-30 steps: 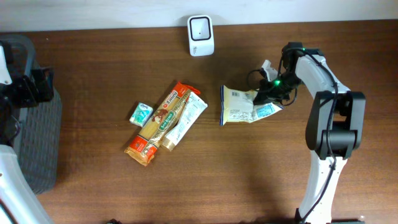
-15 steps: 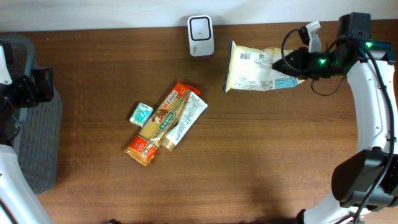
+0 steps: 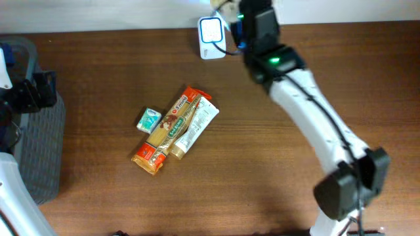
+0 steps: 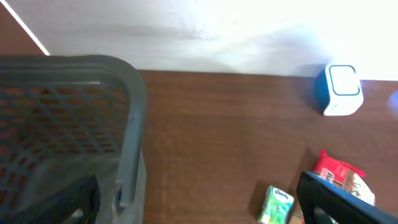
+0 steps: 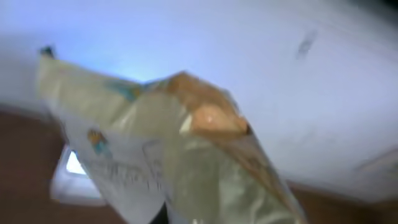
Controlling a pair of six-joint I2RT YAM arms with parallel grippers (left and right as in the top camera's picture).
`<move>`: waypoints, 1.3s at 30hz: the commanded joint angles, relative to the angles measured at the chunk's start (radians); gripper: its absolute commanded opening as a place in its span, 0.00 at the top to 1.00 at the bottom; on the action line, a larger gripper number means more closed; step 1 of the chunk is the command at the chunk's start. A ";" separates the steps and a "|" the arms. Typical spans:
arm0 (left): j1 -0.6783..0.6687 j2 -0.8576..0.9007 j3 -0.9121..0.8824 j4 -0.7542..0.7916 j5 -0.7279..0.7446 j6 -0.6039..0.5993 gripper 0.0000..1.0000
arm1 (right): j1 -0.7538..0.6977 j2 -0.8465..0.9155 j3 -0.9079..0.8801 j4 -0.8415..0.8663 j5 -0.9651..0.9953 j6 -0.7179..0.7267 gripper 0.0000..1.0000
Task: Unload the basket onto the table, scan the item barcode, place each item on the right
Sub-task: 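Hold the snack bag barcode over the white scanner, then place the snack bag on the table right side, release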
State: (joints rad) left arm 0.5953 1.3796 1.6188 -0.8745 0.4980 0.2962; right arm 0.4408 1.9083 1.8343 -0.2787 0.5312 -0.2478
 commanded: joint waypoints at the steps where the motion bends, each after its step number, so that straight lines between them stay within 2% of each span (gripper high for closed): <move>1: 0.003 -0.014 0.011 -0.002 0.011 0.012 0.01 | 0.046 0.157 0.013 0.277 0.247 -0.451 0.96; 4: 0.003 -0.014 0.011 -0.002 0.011 0.012 0.01 | 0.056 0.303 0.013 0.597 0.242 -0.793 0.96; 6: 0.003 -0.014 0.011 -0.002 0.011 0.012 0.01 | 0.056 0.375 0.013 0.718 0.179 -0.959 0.96; 8: 0.003 -0.014 0.011 -0.002 0.011 0.012 0.01 | 0.052 0.421 0.014 0.776 0.124 -1.032 0.96; 10: 0.003 -0.014 0.011 -0.002 0.011 0.012 0.01 | 0.051 0.446 0.013 0.868 0.111 -1.033 0.96; 24: 0.003 -0.014 0.011 -0.002 0.011 0.012 0.01 | 0.018 0.524 0.014 0.956 0.002 -1.064 0.96; 33: 0.003 -0.014 0.011 -0.002 0.011 0.012 0.01 | 0.011 0.529 0.014 1.009 0.005 -1.061 0.96; 35: 0.003 -0.014 0.011 -0.002 0.011 0.012 0.01 | 0.011 0.505 0.014 1.017 0.025 -1.022 0.96; 37: 0.003 -0.014 0.011 -0.002 0.011 0.012 0.01 | 0.013 0.412 0.014 0.962 0.095 -0.984 0.96; 39: 0.003 -0.014 0.011 -0.002 0.011 0.012 0.01 | 0.013 0.251 0.014 0.707 0.124 -0.834 0.96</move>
State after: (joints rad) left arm 0.5953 1.3800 1.6188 -0.8783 0.4984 0.2962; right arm 0.4541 2.3814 1.8248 0.5522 0.6003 -1.2362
